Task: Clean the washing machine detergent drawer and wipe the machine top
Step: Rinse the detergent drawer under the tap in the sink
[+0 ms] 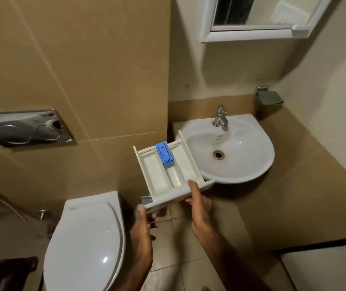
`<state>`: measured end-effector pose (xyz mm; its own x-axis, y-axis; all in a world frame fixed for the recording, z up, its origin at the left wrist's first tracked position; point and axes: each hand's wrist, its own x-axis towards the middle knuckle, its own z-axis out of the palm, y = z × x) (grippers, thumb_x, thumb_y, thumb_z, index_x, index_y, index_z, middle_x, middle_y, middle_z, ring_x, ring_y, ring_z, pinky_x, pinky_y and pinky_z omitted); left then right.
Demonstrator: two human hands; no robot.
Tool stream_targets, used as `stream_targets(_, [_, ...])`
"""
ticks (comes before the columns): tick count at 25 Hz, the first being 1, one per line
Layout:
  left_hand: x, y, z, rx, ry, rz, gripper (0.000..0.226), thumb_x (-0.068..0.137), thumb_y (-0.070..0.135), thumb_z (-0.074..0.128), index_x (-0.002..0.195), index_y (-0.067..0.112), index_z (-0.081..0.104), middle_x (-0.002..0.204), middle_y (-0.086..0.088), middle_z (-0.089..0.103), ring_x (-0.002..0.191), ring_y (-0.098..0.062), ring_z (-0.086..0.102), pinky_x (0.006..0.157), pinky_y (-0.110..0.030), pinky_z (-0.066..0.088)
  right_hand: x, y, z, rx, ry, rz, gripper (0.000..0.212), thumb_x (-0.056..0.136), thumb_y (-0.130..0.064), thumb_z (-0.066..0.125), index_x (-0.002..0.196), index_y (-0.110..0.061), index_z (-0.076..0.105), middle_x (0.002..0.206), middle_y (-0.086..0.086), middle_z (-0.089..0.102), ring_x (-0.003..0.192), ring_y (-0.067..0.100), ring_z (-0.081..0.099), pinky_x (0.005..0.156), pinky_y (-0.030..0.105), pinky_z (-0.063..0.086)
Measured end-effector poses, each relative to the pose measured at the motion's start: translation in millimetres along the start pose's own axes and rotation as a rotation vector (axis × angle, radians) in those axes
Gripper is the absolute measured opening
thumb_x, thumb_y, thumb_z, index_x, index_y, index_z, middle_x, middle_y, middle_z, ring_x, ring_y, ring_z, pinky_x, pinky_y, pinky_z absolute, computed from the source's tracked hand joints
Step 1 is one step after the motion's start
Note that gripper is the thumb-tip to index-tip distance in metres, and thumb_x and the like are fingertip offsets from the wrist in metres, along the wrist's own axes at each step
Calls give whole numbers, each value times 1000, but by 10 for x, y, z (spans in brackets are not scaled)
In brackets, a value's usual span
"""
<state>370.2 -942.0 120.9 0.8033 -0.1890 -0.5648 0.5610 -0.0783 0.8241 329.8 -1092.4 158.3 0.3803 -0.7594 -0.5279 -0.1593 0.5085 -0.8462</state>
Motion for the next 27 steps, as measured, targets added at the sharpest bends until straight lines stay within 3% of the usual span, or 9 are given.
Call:
stream_targets(2, [205, 37, -28, -95, 123, -44, 82, 79, 90, 53, 96, 13, 75, 91, -20, 74, 75, -21, 64, 72, -35, 47, 219, -115, -123, -2, 12, -11, 18, 90, -42, 77, 95, -26, 70, 101, 1, 77, 95, 21, 74, 78, 35, 61])
stream_targets(4, [442, 233, 89, -44, 62, -67, 78, 82, 83, 59, 115, 14, 74, 99, -24, 72, 72, -16, 61, 67, -32, 47, 450, -259, -269, -19, 16, -18, 21, 87, -44, 79, 94, -27, 70, 102, 3, 77, 96, 23, 73, 85, 41, 62])
stream_targets(6, [669, 459, 378, 64, -104, -43, 98, 72, 88, 62, 137, 15, 62, 125, -24, 68, 90, -16, 68, 79, -37, 54, 699, -441, -441, -36, 0, -40, 28, 85, -44, 81, 102, -23, 72, 105, 2, 77, 97, 22, 73, 83, 40, 63])
stream_targets(8, [799, 659, 755, 129, -260, -8, 107, 63, 95, 61, 145, 26, 57, 132, -18, 68, 117, -28, 68, 102, -48, 52, 922, -664, -602, -51, -59, -57, 37, 86, -40, 80, 115, -18, 71, 108, 0, 77, 98, 18, 73, 78, 34, 64])
stream_targets(13, [885, 891, 1632, 96, -321, 58, 58, 96, 73, 45, 136, 36, 63, 121, -1, 77, 112, -23, 72, 81, -42, 58, 1556, -1169, -1052, -236, -198, -23, 45, 88, -50, 74, 111, -12, 74, 93, 0, 75, 88, 15, 70, 65, 21, 53])
stream_targets(18, [852, 648, 2329, -23, -265, 35, 51, 99, 62, 50, 134, 27, 66, 112, -5, 79, 104, -20, 76, 83, -43, 63, 2158, -1587, -1409, -363, -295, 58, 50, 89, -70, 62, 104, -23, 69, 93, -4, 71, 91, 15, 66, 70, 31, 49])
stream_targets(20, [815, 537, 2600, -104, -223, 2, 51, 99, 58, 54, 134, 24, 66, 116, -8, 78, 108, -24, 75, 91, -49, 62, 2397, -1649, -1475, -394, -321, 91, 51, 88, -75, 59, 102, -27, 67, 101, 0, 72, 98, 20, 67, 83, 42, 54])
stream_targets(22, [792, 413, 2812, -158, -163, -33, 51, 95, 58, 61, 132, 23, 66, 118, -10, 77, 108, -29, 75, 91, -50, 61, 2567, -1659, -1495, -414, -334, 102, 53, 85, -73, 64, 111, -26, 67, 109, 2, 74, 102, 23, 68, 91, 47, 52])
stream_targets(27, [875, 274, 3114, -99, -176, -138, 62, 83, 60, 69, 130, 19, 66, 120, -14, 76, 110, -31, 74, 90, -50, 61, 3082, -1640, -1574, -437, -302, 80, 44, 82, -59, 69, 109, -24, 71, 108, 4, 77, 97, 26, 74, 83, 50, 64])
